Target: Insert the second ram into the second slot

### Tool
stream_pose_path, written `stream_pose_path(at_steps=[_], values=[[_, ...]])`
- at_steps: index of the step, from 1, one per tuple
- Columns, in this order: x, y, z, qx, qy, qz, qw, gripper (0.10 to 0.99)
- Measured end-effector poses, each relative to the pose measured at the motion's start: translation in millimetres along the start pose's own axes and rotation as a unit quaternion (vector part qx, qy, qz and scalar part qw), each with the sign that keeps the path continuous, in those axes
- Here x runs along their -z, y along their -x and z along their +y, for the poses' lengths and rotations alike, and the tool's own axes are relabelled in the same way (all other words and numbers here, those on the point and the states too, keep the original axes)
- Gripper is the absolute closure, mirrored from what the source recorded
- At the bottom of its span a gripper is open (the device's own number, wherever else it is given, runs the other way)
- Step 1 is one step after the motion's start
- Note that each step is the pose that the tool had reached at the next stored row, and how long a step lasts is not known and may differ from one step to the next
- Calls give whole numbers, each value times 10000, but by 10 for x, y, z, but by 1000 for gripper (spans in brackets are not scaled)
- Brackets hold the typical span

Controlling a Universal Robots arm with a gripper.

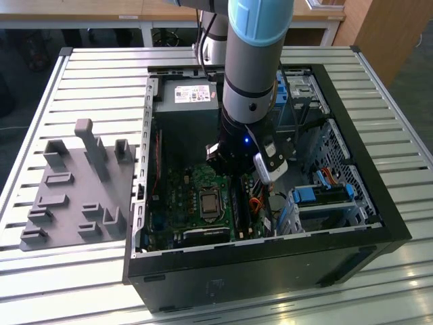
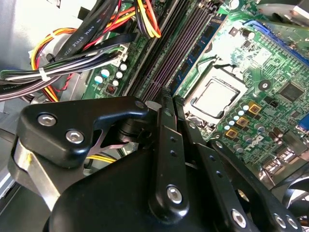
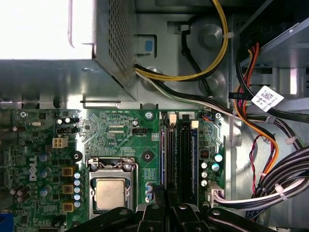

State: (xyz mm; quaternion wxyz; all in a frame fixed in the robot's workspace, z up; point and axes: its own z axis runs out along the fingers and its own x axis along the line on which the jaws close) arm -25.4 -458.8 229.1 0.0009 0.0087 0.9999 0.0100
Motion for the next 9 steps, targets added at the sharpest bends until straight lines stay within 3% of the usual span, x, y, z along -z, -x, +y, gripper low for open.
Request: stream_pose_path(at_steps=[9], values=[[-1, 0, 0, 0, -21, -1, 10000, 949]])
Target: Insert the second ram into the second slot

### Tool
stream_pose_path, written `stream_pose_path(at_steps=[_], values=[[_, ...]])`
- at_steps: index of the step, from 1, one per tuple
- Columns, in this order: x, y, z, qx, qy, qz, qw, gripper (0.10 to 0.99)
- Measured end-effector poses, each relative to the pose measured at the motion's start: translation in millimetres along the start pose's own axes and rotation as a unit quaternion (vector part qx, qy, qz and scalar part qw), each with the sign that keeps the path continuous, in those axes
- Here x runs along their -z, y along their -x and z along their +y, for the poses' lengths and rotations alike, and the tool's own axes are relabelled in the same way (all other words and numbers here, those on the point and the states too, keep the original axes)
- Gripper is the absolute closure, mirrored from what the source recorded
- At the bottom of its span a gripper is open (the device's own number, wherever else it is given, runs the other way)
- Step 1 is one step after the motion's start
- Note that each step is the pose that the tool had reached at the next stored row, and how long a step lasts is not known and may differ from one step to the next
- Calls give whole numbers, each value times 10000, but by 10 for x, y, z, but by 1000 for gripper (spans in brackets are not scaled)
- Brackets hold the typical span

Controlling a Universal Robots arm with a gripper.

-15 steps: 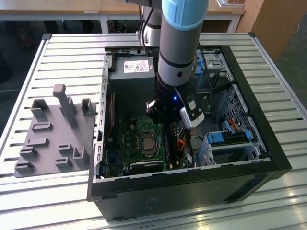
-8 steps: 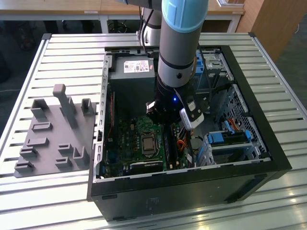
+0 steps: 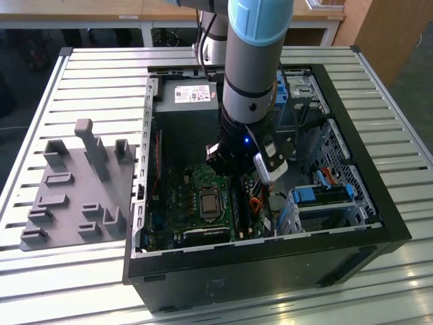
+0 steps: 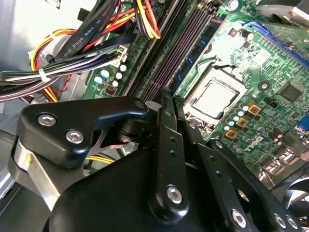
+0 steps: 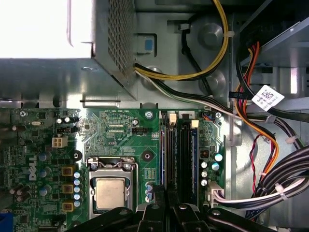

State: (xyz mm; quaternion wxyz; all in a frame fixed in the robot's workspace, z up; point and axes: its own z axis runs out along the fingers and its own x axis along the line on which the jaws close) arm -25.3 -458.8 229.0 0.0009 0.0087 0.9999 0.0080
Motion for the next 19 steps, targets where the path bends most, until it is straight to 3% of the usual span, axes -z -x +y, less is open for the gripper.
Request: stream_pose_path(at_steps=[4, 19], values=[[38, -1, -4, -1, -1, 0, 10000, 949], [9, 31, -20, -3, -1, 0, 10000, 949]])
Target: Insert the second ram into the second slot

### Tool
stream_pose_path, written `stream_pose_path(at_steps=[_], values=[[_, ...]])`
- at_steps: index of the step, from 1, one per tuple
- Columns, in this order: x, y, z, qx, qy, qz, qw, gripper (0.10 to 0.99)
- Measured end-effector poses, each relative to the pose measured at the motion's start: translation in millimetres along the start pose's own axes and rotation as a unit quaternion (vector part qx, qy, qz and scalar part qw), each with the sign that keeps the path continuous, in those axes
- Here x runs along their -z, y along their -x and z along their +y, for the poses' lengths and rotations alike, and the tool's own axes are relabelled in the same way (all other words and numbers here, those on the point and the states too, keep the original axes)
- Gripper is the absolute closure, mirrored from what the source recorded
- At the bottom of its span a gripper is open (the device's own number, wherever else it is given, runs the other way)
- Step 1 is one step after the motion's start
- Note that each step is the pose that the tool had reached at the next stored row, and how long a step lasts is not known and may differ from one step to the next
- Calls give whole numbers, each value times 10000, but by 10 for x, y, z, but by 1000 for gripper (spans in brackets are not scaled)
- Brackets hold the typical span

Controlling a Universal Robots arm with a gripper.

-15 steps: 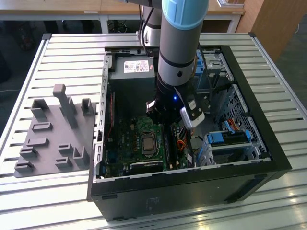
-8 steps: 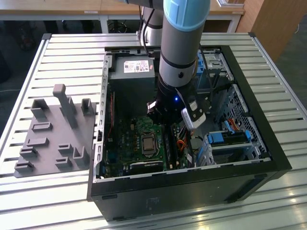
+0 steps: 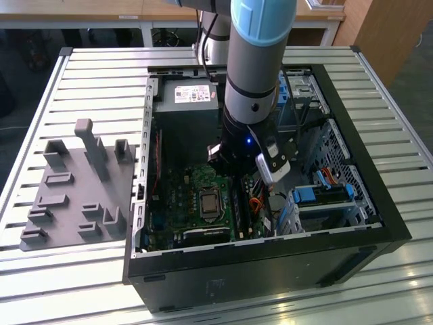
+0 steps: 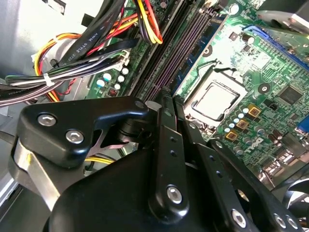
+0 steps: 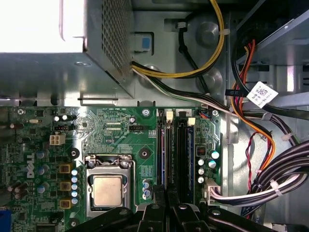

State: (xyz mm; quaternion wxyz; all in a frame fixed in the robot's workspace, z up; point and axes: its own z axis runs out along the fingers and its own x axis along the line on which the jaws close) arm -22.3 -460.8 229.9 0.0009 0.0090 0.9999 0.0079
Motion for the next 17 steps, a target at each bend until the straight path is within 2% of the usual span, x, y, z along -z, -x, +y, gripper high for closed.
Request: stream_pose_path(at_steps=[17], values=[[-34, 47, 0, 14, -1, 6, 10000, 949]])
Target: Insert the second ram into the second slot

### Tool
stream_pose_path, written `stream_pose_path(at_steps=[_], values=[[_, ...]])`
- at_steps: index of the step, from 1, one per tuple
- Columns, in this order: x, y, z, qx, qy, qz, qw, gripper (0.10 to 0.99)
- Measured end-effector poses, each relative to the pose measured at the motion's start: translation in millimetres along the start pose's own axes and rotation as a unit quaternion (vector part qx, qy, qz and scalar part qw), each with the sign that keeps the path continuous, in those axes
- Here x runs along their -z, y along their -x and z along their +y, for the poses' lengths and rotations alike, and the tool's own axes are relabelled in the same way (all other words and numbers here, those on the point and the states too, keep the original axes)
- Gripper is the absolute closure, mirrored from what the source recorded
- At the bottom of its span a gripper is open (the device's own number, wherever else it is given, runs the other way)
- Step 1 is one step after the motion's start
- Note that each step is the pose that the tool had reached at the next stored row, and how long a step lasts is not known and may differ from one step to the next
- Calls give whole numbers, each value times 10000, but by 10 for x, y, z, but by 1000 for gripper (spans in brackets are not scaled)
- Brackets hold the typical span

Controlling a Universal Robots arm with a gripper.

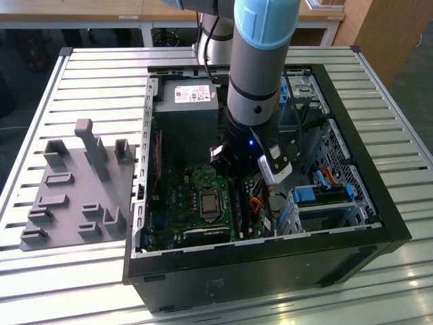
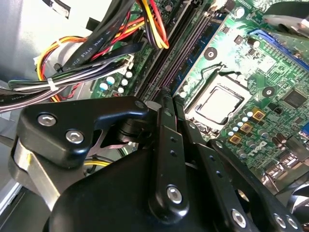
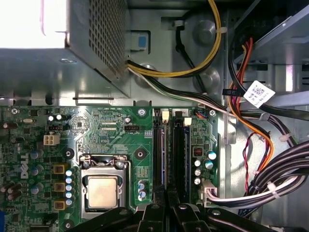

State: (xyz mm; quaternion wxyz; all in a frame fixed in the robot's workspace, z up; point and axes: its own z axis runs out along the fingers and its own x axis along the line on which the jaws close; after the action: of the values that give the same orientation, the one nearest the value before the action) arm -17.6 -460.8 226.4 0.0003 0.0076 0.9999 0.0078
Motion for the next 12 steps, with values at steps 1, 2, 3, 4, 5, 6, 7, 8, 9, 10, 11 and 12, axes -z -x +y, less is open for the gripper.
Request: stream_pose_path(at_steps=[1, 2, 3, 4, 5, 6, 7, 8, 9, 10, 11, 12], values=[[-1, 4, 0, -1, 0, 0, 10000, 949], [-3, 7, 0, 0, 0, 0, 10000, 949], [-4, 8, 0, -1, 1, 0, 10000, 949], [-4, 8, 0, -2, 0, 1, 10000, 949], [-5, 9, 0, -1, 1, 0, 10000, 949], [-8, 10, 0, -1, 1, 0, 10000, 949], [-11, 10, 0, -1, 2, 0, 10000, 949], [-14, 10, 0, -1, 1, 0, 10000, 949], [-17, 10, 0, -1, 0, 0, 10000, 949], [-21, 10, 0, -1, 1, 0, 10000, 949], [-24, 10, 0, -1, 1, 0, 10000, 949], [-28, 10, 0, -1, 1, 1, 10000, 949]])
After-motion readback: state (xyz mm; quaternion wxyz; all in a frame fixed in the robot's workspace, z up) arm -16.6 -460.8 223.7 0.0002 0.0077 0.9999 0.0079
